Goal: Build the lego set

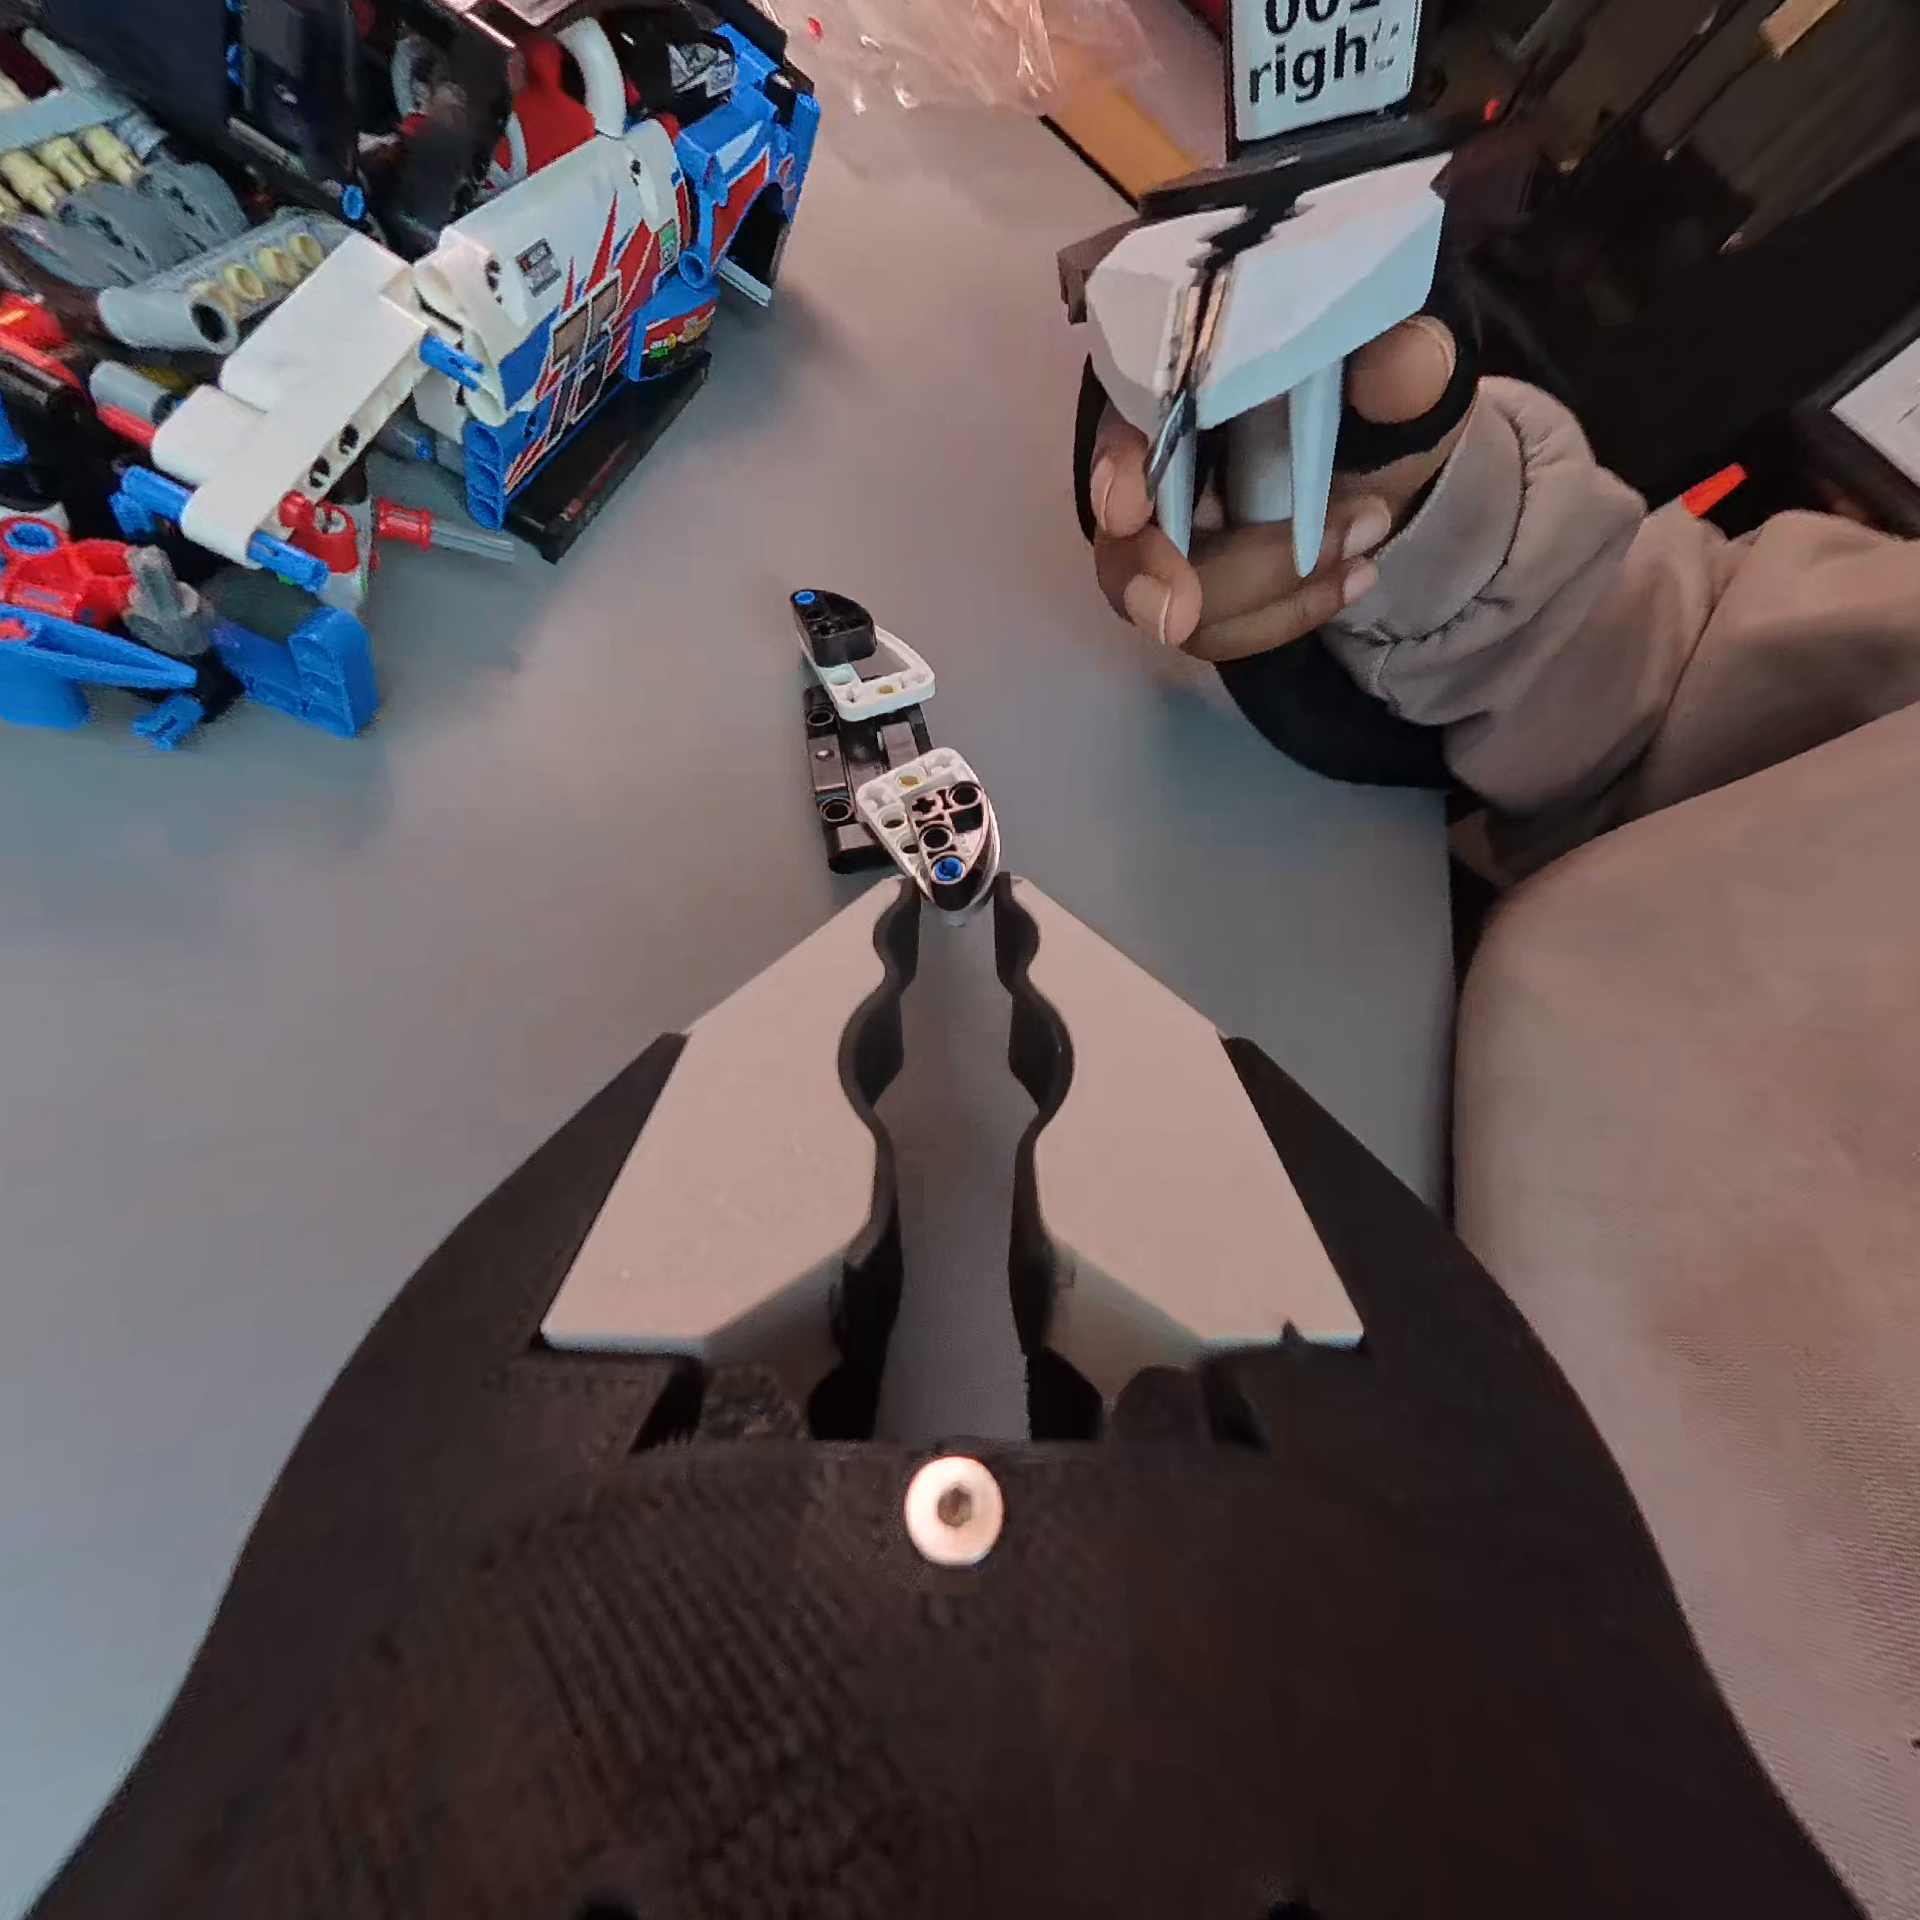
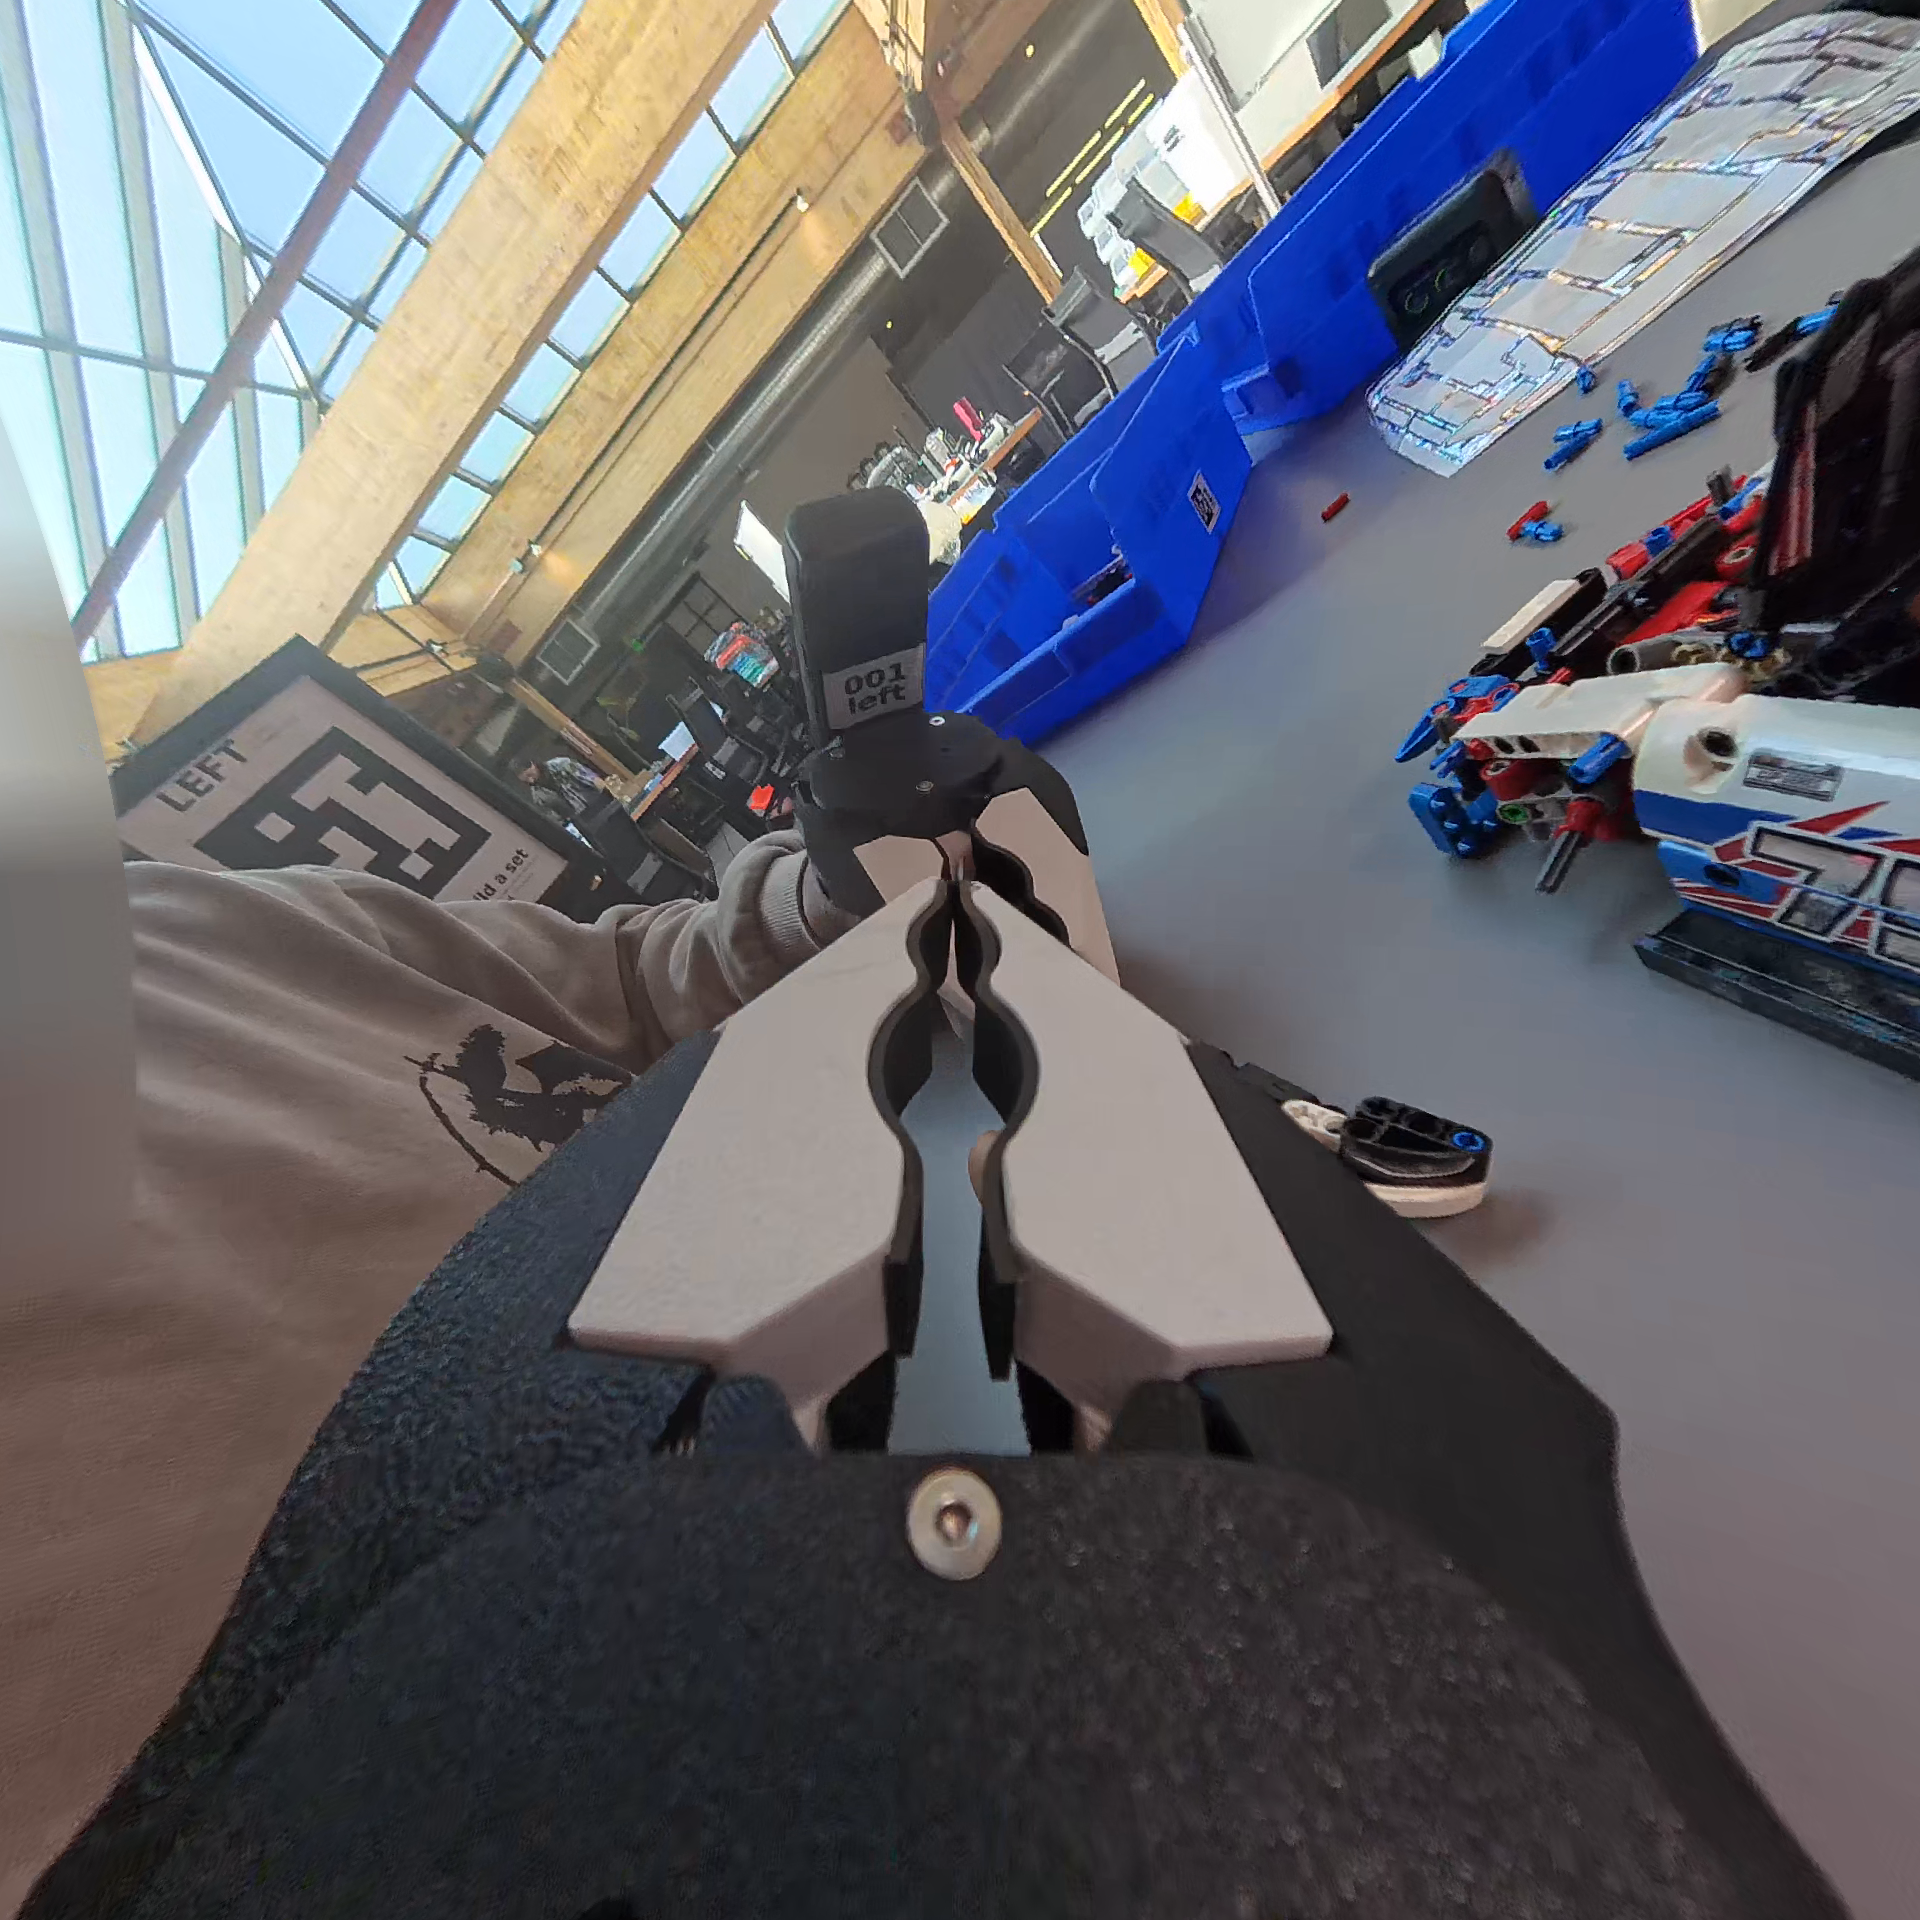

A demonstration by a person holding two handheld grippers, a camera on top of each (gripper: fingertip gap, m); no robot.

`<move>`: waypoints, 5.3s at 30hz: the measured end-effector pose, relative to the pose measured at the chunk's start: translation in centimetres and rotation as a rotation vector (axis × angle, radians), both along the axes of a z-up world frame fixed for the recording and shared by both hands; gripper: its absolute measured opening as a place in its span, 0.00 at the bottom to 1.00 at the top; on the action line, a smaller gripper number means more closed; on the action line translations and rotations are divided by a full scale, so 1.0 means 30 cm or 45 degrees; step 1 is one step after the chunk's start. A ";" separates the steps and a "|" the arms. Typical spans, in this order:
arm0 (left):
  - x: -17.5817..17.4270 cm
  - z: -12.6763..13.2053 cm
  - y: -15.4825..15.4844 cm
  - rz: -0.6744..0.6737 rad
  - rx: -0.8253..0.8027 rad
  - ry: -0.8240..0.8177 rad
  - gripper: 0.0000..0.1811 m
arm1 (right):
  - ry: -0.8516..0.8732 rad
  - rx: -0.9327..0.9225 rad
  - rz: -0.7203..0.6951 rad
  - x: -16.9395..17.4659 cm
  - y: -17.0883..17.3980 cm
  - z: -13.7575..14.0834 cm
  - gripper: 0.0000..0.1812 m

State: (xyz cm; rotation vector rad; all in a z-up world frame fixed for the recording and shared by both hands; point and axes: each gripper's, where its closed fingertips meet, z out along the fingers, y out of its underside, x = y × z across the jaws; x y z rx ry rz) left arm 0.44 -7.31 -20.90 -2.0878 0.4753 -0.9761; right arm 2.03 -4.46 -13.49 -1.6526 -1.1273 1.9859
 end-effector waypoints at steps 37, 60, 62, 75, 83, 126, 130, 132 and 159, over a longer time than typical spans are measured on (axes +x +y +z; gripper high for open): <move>-0.055 0.015 0.029 0.084 -0.200 -0.318 0.06 | 0.022 -0.117 -0.060 0.017 0.054 0.022 0.00; -0.035 -0.046 -0.032 -0.255 0.097 0.211 0.06 | -0.016 -0.104 -0.036 0.002 0.039 -0.011 0.00; -0.035 -0.052 -0.034 -0.289 0.120 0.249 0.06 | -0.021 -0.107 -0.035 0.000 0.039 -0.016 0.00; -0.061 -0.080 -0.027 -0.414 0.323 0.502 0.06 | -0.039 -0.155 -0.029 -0.011 0.051 -0.041 0.00; -0.078 -0.075 -0.021 -0.388 0.332 0.500 0.08 | -0.044 -0.183 -0.017 -0.013 0.055 -0.051 0.00; 0.033 0.227 0.063 0.065 0.245 -0.448 0.05 | 0.072 -0.076 0.020 -0.026 -0.007 0.009 0.00; 0.030 0.228 0.070 0.088 0.264 -0.448 0.04 | 0.087 -0.061 0.013 -0.030 -0.007 0.012 0.00; 0.026 0.232 0.073 0.099 0.274 -0.455 0.03 | 0.088 -0.056 0.011 -0.033 -0.008 0.012 0.00; -0.015 0.247 0.085 0.161 0.317 -0.483 0.00 | 0.132 -0.011 -0.076 -0.029 0.026 0.032 0.00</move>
